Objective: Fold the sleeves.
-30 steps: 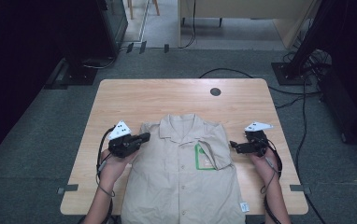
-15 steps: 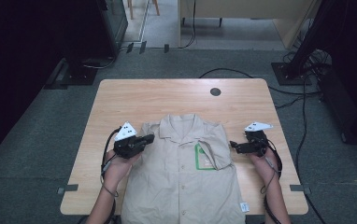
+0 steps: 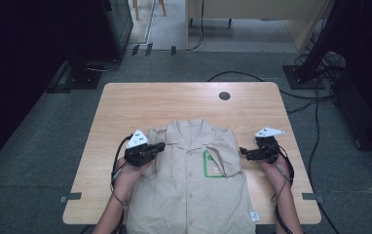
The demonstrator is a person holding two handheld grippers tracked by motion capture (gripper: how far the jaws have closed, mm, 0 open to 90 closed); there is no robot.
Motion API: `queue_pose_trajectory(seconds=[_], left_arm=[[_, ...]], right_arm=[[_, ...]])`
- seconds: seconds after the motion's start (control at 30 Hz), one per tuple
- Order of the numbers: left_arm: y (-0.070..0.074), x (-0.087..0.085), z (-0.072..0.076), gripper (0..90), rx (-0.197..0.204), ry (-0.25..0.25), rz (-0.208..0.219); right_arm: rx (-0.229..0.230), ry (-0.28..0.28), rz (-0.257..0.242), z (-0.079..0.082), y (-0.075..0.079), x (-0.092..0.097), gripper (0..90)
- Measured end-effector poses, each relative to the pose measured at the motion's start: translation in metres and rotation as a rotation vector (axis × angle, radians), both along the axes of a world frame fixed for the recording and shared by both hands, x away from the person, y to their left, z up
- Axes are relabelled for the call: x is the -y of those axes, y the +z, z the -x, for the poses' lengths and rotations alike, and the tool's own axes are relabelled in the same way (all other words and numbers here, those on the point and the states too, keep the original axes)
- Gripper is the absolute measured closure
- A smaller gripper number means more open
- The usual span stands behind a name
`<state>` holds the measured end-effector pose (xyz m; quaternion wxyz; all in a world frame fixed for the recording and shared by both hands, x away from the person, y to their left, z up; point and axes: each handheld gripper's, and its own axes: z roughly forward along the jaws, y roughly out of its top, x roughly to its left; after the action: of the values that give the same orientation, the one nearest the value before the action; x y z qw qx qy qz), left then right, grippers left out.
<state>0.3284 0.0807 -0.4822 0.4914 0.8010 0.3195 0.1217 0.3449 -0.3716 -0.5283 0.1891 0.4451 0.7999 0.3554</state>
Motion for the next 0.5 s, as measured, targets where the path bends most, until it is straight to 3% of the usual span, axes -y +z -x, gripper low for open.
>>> queue_pose_trajectory(seconds=[0.13, 0.5], left_arm=[[-0.004, 0.003, 0.000, 87.3, 0.014, 0.002, -0.014], [-0.015, 0.007, -0.004, 87.1, 0.000, 0.000, -0.032]], right_arm=[[0.000, 0.000, 0.000, 0.000, 0.000, 0.000, 11.9], [-0.001, -0.001, 0.000, 0.000, 0.000, 0.000, 11.9]])
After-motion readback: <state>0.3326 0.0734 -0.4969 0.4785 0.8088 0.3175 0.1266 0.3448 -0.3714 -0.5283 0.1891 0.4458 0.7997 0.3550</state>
